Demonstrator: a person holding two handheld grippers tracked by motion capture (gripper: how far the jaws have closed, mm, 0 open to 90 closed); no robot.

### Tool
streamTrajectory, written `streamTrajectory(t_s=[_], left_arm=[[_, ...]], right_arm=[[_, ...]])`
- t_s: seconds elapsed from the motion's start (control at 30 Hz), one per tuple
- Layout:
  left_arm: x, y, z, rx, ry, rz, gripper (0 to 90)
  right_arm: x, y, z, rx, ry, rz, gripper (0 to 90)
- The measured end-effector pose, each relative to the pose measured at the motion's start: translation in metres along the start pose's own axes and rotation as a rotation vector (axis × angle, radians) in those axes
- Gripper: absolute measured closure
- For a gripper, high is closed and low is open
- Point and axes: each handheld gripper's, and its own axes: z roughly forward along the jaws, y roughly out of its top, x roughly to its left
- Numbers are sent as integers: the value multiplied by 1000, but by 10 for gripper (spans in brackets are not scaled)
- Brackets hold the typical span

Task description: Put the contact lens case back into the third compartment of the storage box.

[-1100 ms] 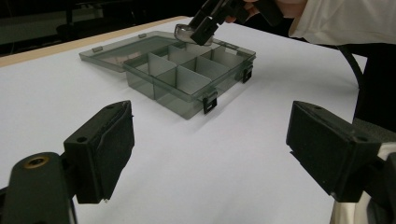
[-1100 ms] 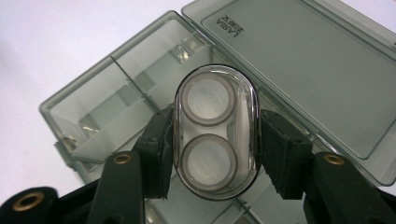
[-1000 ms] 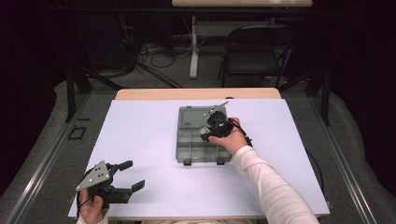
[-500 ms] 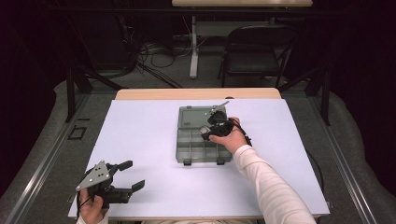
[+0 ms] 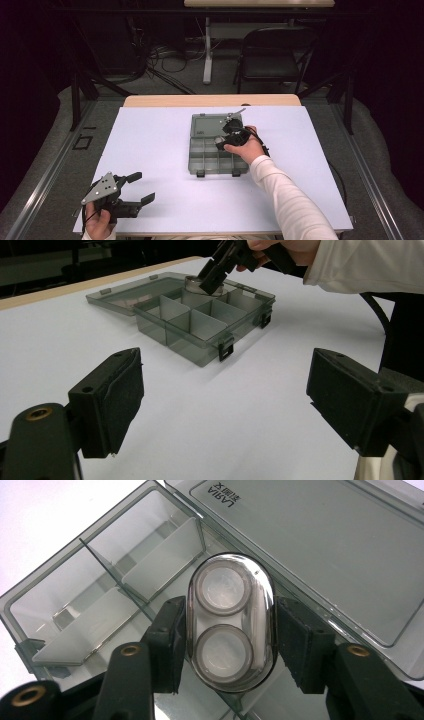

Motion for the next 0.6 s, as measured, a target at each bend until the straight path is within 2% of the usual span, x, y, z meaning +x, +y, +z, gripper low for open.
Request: streamTrajectory(t_s=[0.2,0.53,0.6], left_arm=[[0,0,0,0,1,1,157],[1,0,0,2,4,-4,157],[0,0,0,3,3,-1,157]], right_arm=[[-1,0,-1,-5,-6,-5,401],[2,0,-8,-28,-7,4,359],[3,0,-9,-40,-8,-6,344]])
